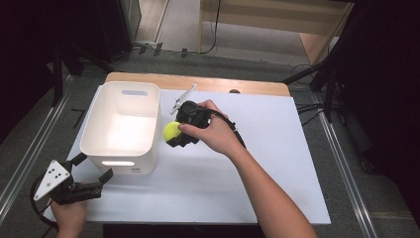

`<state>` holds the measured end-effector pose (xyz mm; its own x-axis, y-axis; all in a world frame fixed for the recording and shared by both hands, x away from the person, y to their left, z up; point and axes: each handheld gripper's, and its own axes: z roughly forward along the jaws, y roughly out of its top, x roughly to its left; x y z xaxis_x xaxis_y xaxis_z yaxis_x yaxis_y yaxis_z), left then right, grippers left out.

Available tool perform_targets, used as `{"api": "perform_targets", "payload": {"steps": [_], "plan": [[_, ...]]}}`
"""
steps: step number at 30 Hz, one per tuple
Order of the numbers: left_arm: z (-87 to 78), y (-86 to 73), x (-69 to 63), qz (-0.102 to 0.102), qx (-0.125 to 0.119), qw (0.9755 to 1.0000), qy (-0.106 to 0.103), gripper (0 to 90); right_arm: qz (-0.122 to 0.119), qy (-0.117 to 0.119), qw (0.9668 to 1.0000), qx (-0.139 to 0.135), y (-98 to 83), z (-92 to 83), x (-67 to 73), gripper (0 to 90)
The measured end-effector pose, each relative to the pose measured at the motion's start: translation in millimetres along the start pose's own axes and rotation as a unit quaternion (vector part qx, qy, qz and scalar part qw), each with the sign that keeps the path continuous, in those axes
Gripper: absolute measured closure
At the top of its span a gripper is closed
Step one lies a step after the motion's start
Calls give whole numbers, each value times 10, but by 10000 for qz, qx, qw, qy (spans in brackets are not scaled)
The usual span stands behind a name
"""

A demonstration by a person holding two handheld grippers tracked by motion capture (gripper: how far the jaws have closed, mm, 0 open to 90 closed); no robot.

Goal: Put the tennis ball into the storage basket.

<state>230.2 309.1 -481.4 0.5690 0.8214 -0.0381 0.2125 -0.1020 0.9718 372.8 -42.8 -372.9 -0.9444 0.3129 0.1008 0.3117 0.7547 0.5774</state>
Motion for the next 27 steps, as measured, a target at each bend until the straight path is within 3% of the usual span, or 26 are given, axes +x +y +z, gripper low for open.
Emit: {"api": "perform_targets", "payload": {"steps": [27], "plan": [[1, -1, 3, 5, -10, 10000, -13, 0, -233, 102, 9997, -26, 238, -122, 81, 240]]}}
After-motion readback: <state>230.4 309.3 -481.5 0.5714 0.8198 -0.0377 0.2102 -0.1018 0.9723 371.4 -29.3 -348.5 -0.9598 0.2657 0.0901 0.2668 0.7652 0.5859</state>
